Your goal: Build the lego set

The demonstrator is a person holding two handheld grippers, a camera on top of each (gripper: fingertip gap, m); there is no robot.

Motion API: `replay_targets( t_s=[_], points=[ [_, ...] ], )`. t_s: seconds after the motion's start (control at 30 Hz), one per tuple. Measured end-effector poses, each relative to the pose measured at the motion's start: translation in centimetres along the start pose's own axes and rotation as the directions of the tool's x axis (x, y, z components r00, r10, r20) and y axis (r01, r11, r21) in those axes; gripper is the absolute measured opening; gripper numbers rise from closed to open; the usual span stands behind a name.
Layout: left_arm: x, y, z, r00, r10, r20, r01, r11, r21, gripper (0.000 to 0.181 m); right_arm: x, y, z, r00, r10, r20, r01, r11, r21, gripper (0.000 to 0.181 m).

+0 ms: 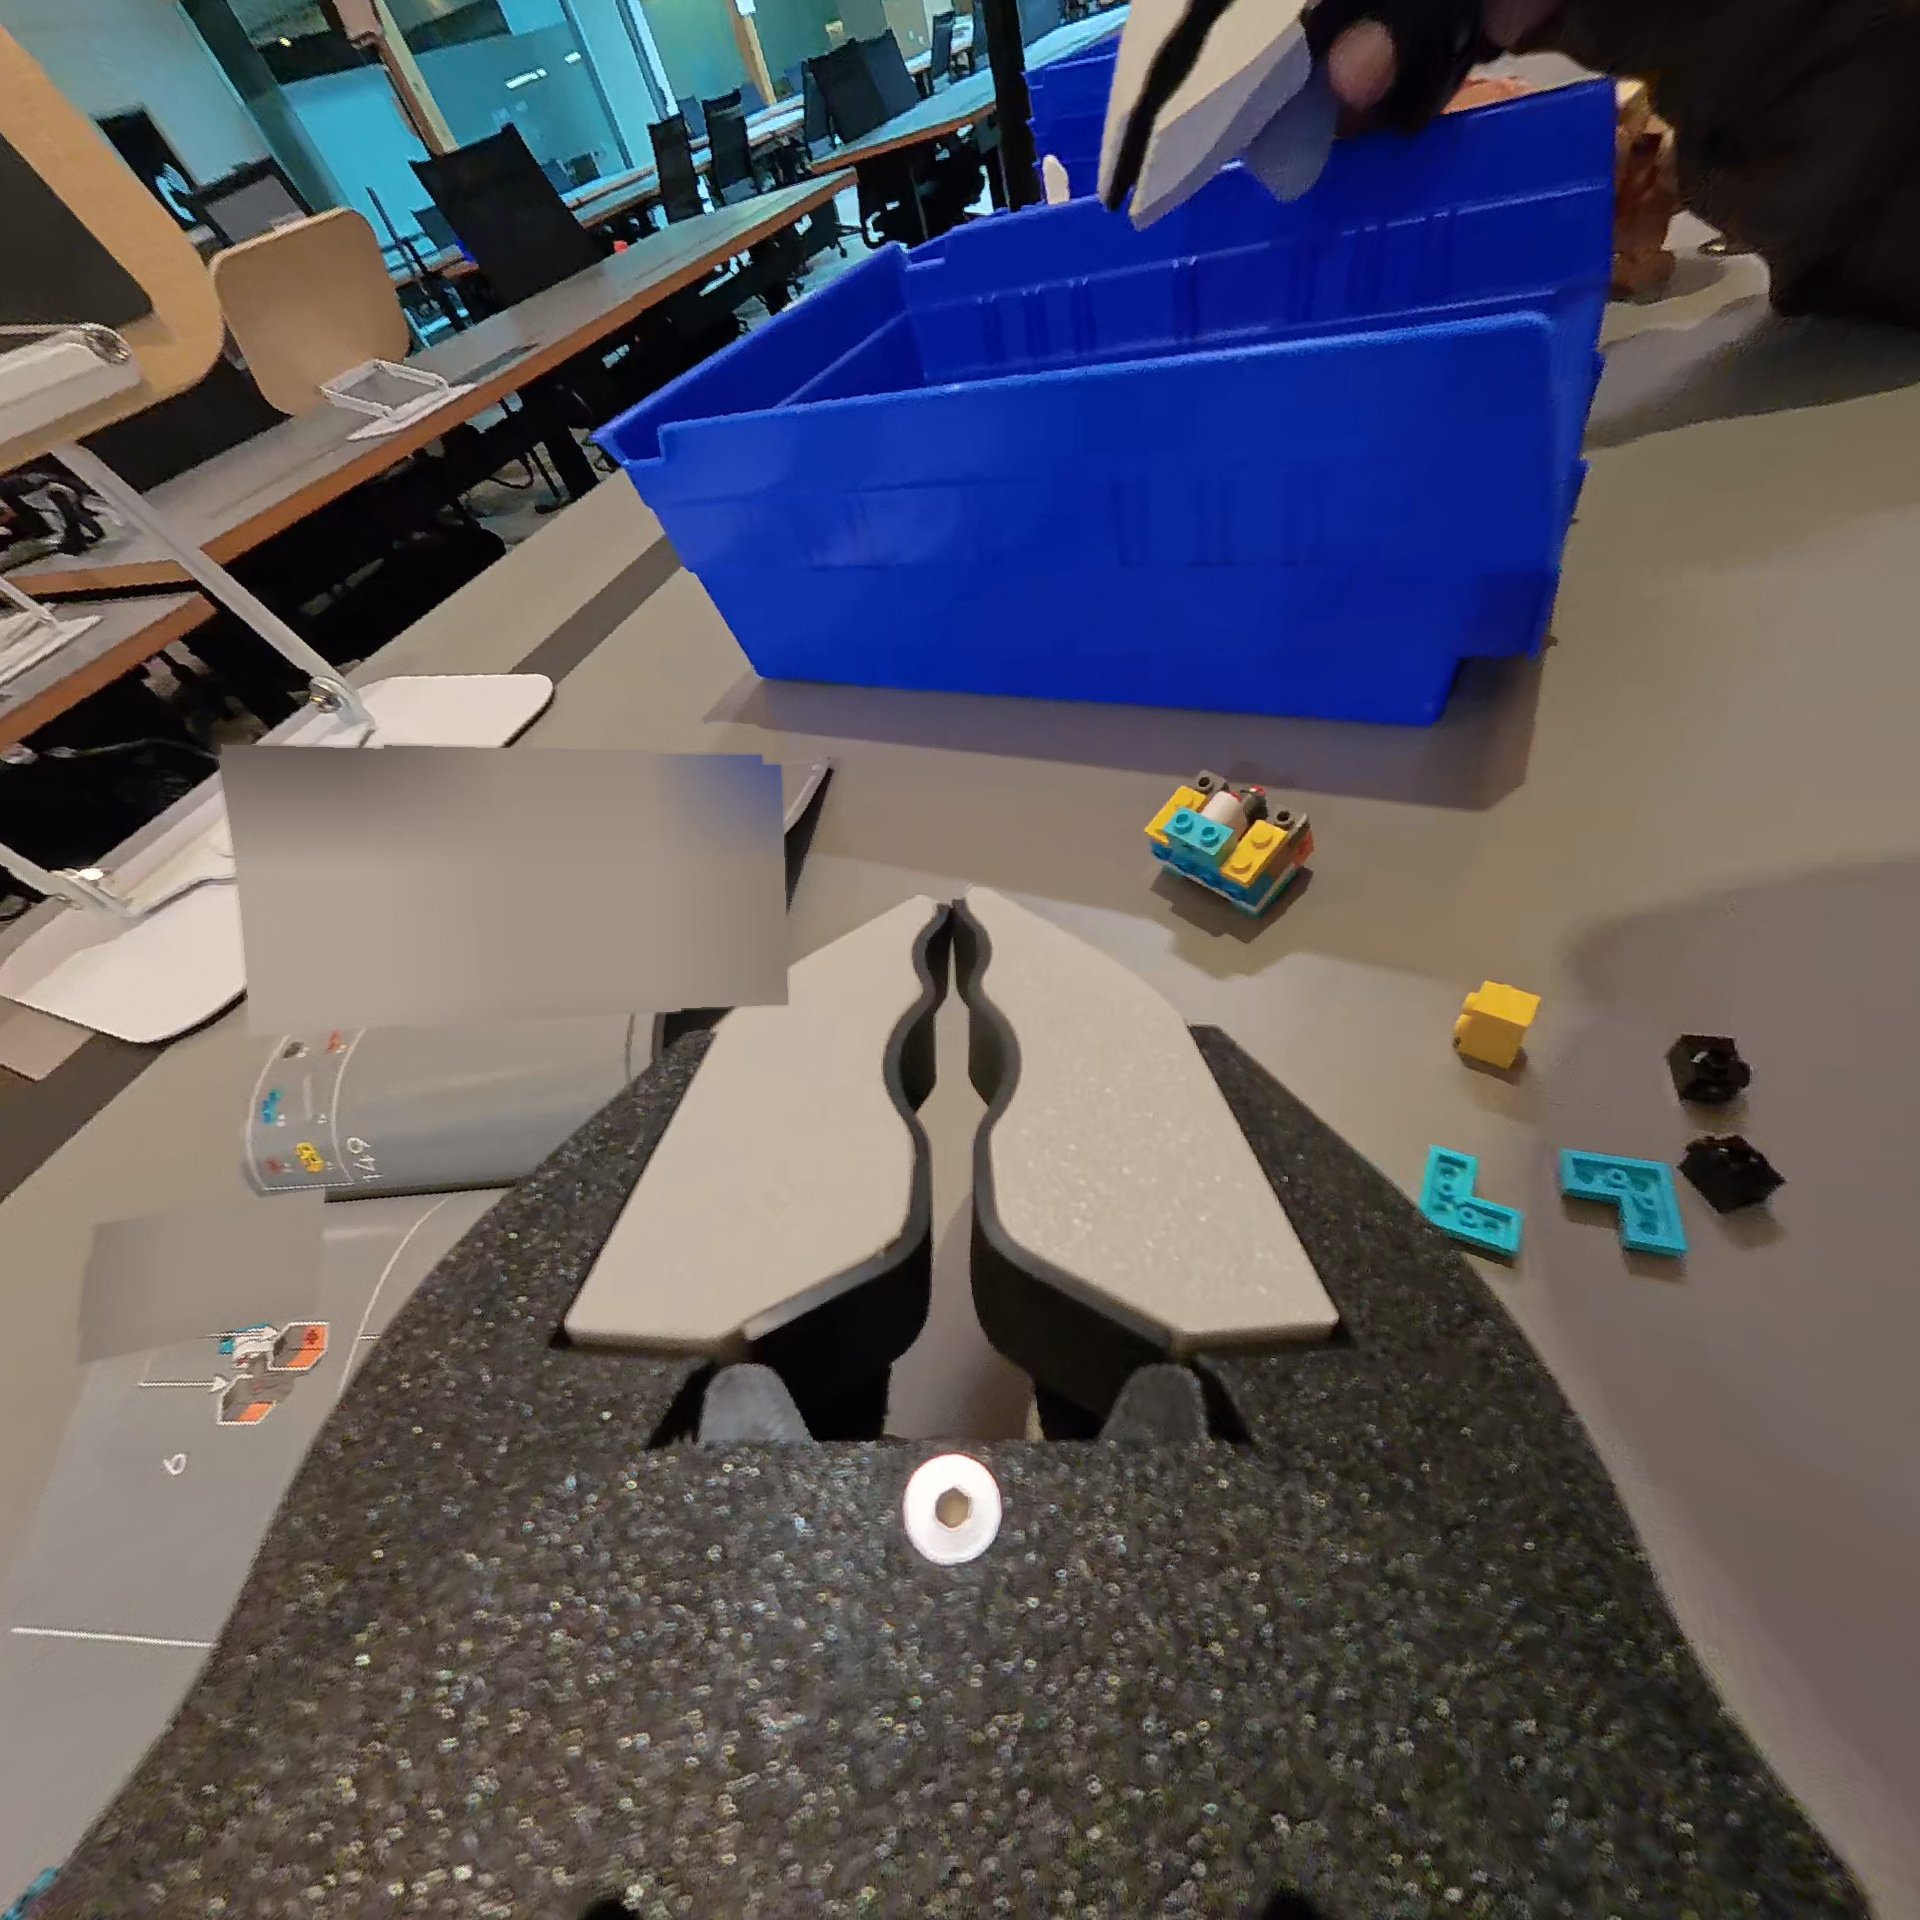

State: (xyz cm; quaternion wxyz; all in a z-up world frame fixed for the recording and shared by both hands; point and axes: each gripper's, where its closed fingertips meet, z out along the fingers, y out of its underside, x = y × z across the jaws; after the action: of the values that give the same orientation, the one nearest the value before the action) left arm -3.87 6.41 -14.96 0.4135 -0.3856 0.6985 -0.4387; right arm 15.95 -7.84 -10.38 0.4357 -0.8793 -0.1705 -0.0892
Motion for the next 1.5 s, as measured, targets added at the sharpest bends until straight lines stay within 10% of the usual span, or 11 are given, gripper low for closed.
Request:
replay_targets(
  t_s=[1.5],
  points=[
    [2.3, -3.5, 5.0, 0.990, -0.086, -0.108, 0.097, 0.990, 0.104, 0.000, 0.8, 1.9, -1.9, 0.991, 0.127, -0.045, -0.122, 0.988, 0.092, 0.001]
  ],
)
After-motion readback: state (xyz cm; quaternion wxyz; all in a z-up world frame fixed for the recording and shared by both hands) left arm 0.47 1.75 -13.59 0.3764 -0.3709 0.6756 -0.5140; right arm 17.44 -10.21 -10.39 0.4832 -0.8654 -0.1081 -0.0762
